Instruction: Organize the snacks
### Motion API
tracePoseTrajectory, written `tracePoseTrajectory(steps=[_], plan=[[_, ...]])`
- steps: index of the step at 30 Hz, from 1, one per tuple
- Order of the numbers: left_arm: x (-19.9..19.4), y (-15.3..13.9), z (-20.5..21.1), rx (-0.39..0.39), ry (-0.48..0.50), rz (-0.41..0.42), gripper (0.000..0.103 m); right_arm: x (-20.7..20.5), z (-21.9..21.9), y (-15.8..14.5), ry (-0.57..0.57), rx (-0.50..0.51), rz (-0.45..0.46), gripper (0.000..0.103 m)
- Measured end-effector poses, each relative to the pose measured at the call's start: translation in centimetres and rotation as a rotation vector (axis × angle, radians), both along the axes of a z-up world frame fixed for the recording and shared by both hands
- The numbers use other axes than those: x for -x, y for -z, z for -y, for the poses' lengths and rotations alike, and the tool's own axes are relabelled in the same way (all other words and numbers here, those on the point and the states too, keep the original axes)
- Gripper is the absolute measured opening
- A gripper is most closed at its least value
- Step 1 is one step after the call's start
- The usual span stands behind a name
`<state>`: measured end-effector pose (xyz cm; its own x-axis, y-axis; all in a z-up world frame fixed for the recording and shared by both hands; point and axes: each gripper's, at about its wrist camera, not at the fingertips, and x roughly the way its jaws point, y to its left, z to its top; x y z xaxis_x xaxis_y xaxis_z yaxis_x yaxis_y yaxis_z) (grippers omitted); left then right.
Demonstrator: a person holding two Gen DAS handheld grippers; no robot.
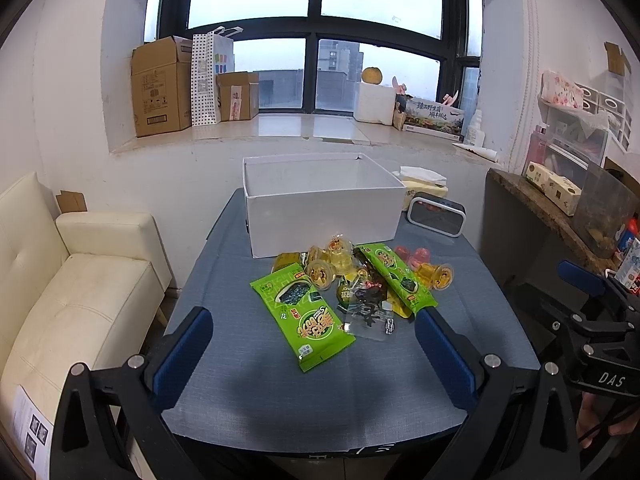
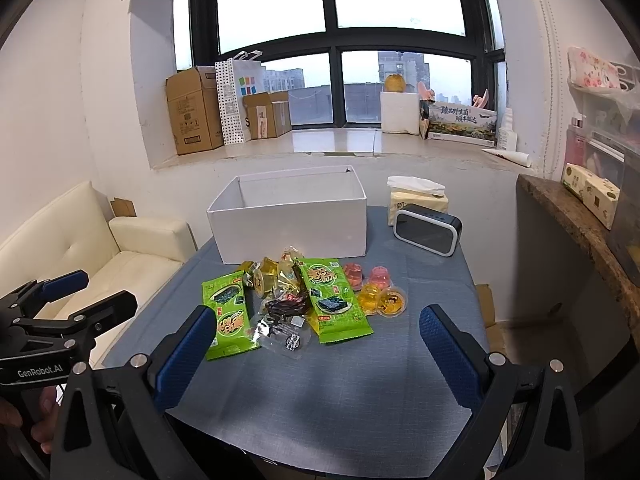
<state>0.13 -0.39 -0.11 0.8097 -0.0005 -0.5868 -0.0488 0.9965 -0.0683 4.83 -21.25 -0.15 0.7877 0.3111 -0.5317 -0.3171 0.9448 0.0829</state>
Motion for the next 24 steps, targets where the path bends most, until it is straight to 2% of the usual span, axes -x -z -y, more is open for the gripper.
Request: tracePoseTrajectory(steps=[24], plan=[[0.01, 0.00, -0.25, 0.006, -0.002, 0.004, 0.103, 0.03, -0.06, -0.24, -0.002, 0.001, -0.003, 0.103]])
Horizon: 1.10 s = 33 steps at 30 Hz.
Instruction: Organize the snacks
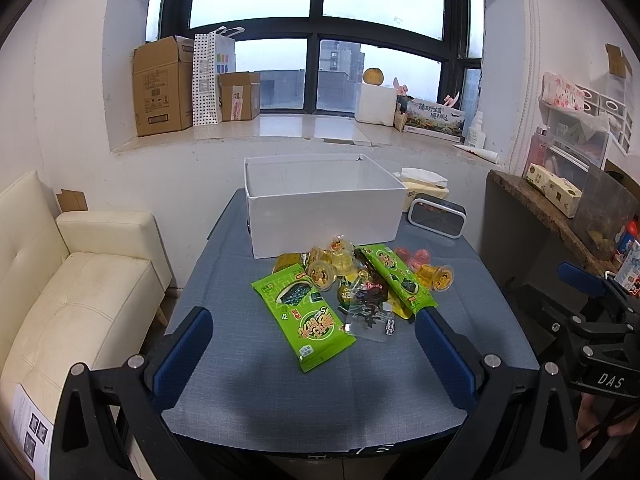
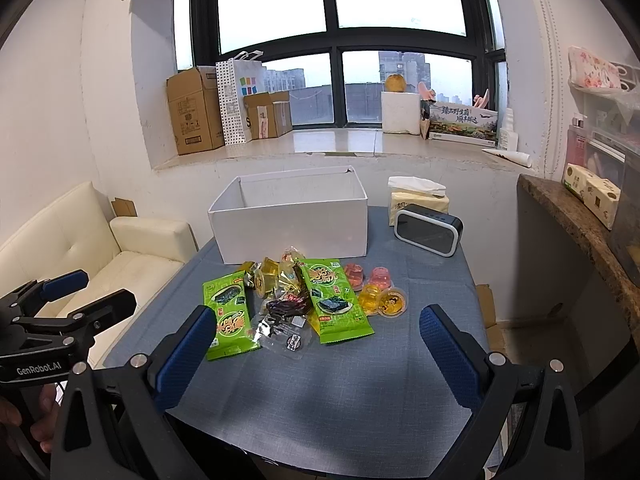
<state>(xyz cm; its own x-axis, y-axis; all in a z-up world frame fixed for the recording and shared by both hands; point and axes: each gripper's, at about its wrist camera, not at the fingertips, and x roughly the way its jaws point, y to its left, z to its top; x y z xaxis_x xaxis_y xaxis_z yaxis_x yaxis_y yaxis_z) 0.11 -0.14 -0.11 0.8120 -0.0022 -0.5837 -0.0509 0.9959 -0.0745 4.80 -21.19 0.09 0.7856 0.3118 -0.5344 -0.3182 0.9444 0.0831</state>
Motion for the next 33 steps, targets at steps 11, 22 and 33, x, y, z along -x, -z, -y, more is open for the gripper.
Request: tracePoseTrajectory(steps=[11, 22, 33], plan=[[0.02, -0.02, -0.03, -0.002, -0.002, -0.002, 0.103, -0.06, 0.02, 0.01, -0.001, -0.001, 0.001, 0.103], [0.04, -0.12, 0.08, -0.005, 0.004, -0.003, 0.103, 0.03, 0.16, -0.01, 0.000, -0.002, 0.003, 0.103], [-0.01, -0.21, 0.12, -0.004, 0.005, 0.000, 0.103, -0.10, 0.13, -0.03, -0.001, -0.004, -0.002, 0.103]])
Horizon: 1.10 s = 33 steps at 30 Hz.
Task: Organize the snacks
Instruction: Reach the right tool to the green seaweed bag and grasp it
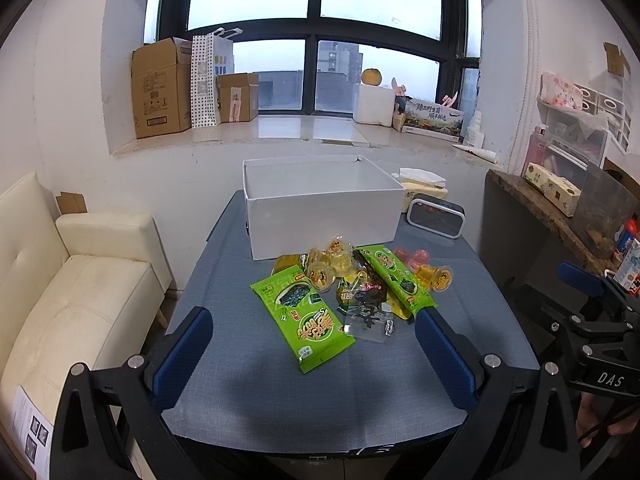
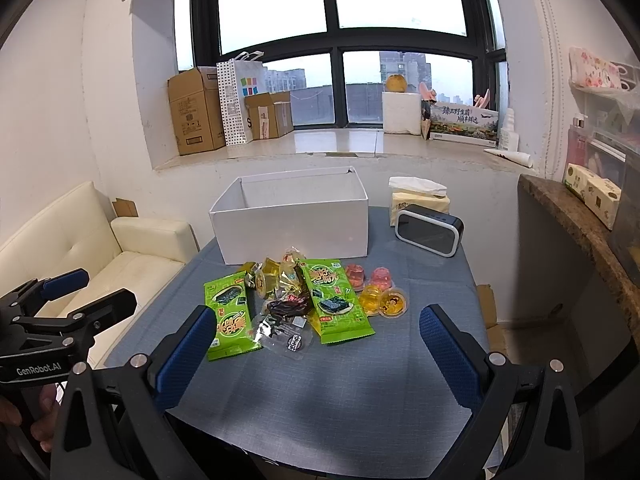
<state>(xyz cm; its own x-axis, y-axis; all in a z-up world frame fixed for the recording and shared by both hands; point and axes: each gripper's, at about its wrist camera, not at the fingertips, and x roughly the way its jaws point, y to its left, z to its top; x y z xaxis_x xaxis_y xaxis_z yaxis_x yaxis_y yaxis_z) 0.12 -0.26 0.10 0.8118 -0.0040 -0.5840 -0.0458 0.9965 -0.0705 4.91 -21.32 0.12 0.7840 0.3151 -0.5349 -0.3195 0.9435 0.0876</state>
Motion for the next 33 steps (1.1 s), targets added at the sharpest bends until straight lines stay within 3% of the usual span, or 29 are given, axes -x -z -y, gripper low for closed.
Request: tracePoseTrajectory(steps=[10, 16, 21, 29, 33], plan=[[-1.9, 1.3, -0.4, 0.017, 0.010, -0.035, 0.103, -3.0, -0.7, 2.4, -0.040, 0.025, -0.061, 0.103], [-3.7, 2.9, -1.1, 0.028, 0.007, -0.071, 0.103, -8.9, -2.4, 6.3, -0.166, 0.080, -0.132, 0.103], [-5.3, 4.2, -1.8, 0.035, 0.000, -0.101, 0.103, -13.9, -3.8, 9.2, -0.256, 0.070, -0.206, 0.103], [-7.4, 5.9, -2.4, 0.032, 0.010, -0.133, 0.103, -22.0, -4.5, 13.5, -0.261, 0.077, -0.351, 0.103], [-8.3, 7.0, -2.9, 0.041, -0.002, -0.161, 0.103, -23.8, -4.1, 14.7, -0.290, 0.050, -0.402, 0.103]])
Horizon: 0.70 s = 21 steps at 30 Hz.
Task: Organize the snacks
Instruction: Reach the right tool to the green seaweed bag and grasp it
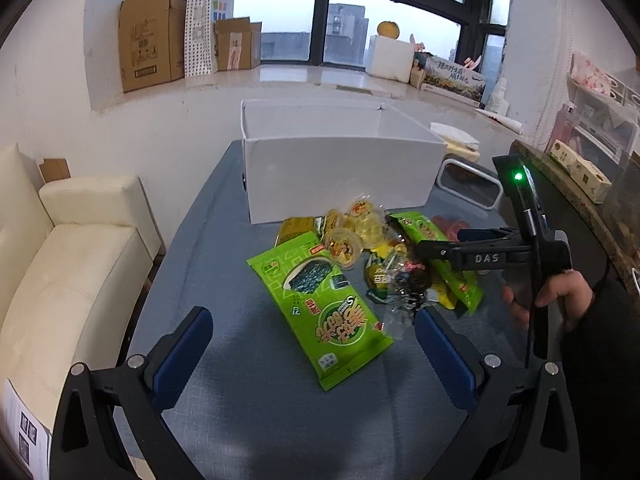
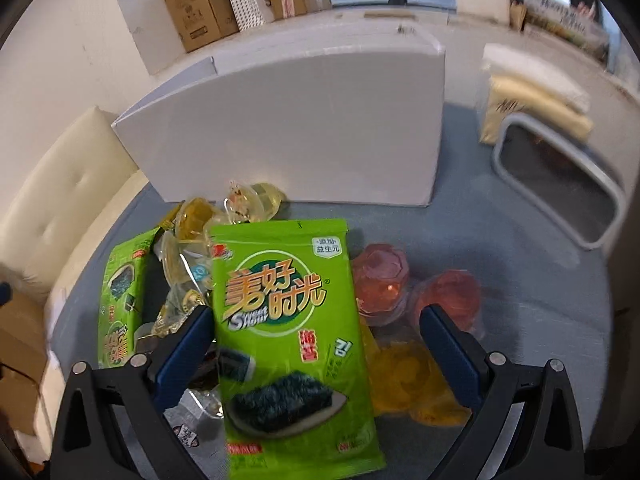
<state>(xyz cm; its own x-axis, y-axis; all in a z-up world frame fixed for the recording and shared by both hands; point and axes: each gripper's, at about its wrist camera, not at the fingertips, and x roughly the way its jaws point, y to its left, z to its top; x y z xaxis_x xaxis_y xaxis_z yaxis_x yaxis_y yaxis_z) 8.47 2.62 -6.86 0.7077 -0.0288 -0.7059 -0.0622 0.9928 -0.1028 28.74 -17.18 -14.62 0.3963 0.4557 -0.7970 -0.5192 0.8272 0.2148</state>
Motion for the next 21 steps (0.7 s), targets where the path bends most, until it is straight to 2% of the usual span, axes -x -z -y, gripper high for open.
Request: tracePoseTrajectory(steps=[4, 6, 9, 10, 11, 13, 15, 16, 17, 21], plan=[[-0.5, 0.6, -0.3, 0.007, -0.007, -0.013, 0.103, -0.9, 0.8, 0.8, -0.008, -0.053, -0.047, 0.103], [-0.7, 0.8, -0.3, 0.010, -0.011, -0.019, 0.103, -0.7, 1.3, 0.5, -0.014, -0.083, -0.036, 0.094], [-0.8, 1.1, -0.5, 0.016, -0.018, -0.028, 0.103, 0.0, 2.0, -0.6, -0.021, -0.141, -0.021, 0.062], [-0.9, 1.2, -0.5, 0.018, -0.021, -0.030, 0.103, 0.2, 2.1, -1.0, -0.028, -0.157, -0.018, 0.040], [-0.9, 1.3, -0.5, 0.019, -0.024, -0.033, 0.103, 0.5, 2.1, -1.5, -0.036, -0.163, -0.020, 0.036], [-0.8, 1.4, -0.5, 0.019, -0.029, -0.033, 0.103, 0.7, 1.7, -1.4, -0.037, -0.111, -0.019, 0.039], [-0.7, 1.3, -0.5, 0.021, -0.027, -0.029, 0.103, 0.9, 1.3, -0.9, -0.035, -0.072, -0.003, 0.060], [-0.6, 1.2, -0.5, 0.020, -0.025, -0.027, 0.103, 1.0, 1.1, -0.4, -0.022, -0.060, 0.003, 0.078], [-0.5, 1.2, -0.5, 0.018, -0.024, -0.027, 0.103, 0.7, 1.1, -0.5, -0.009, -0.058, 0.008, 0.086], [-0.7, 1.1, -0.4, 0.013, -0.023, -0.031, 0.103, -0.3, 2.7, -0.2, 0.019, -0.115, -0.011, 0.086]])
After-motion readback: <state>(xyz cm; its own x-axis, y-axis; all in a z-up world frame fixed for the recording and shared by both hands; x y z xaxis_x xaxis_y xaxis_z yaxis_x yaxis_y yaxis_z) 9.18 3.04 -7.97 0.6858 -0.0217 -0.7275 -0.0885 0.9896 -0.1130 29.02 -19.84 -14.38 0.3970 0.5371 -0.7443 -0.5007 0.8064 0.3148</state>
